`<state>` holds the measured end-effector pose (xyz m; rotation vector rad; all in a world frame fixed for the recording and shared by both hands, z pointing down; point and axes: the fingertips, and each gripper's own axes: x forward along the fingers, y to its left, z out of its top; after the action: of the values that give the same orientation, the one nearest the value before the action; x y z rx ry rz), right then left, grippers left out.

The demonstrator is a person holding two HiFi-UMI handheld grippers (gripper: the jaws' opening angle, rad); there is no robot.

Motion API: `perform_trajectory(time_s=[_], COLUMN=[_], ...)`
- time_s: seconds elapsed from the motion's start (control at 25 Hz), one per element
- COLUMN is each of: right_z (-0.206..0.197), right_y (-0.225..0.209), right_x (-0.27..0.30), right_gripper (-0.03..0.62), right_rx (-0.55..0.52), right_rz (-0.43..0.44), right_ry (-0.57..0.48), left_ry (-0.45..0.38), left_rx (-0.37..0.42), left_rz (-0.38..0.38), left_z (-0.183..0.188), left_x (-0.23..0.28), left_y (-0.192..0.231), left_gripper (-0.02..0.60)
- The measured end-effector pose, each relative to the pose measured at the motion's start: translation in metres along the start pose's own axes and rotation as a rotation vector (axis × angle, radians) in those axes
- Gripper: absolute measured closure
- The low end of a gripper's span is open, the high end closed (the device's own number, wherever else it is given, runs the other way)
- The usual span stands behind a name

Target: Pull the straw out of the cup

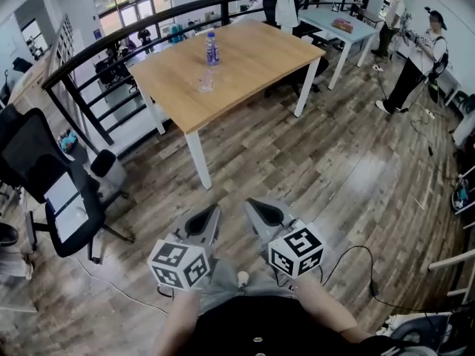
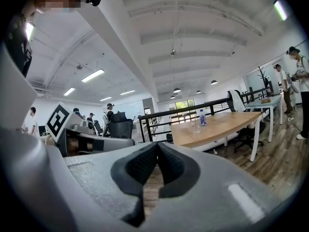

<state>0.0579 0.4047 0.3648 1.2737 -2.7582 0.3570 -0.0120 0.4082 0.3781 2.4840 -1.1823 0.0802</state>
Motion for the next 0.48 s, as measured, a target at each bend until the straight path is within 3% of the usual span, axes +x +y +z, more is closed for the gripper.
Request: perform_trajectory(time_s=[0.24, 0.48], right_z=[0.020, 0.031], right_y=[-0.038, -0.063], right_x=[0.020, 0.076], right_gripper=[0.595, 0.595], right_rx=[0.005, 0.002], right_rz=[-0.018, -0.012], right_ry=[-0.038, -0.049], left_ry=[0.000, 0.013], left_rx=[0.030, 0.010], left_rz=[-0.010, -0.015], left_z=[0.011, 0.027], left_x=[0.030, 0.076], left_y=[0.009, 0.060], left_gripper=[0.560, 0.560])
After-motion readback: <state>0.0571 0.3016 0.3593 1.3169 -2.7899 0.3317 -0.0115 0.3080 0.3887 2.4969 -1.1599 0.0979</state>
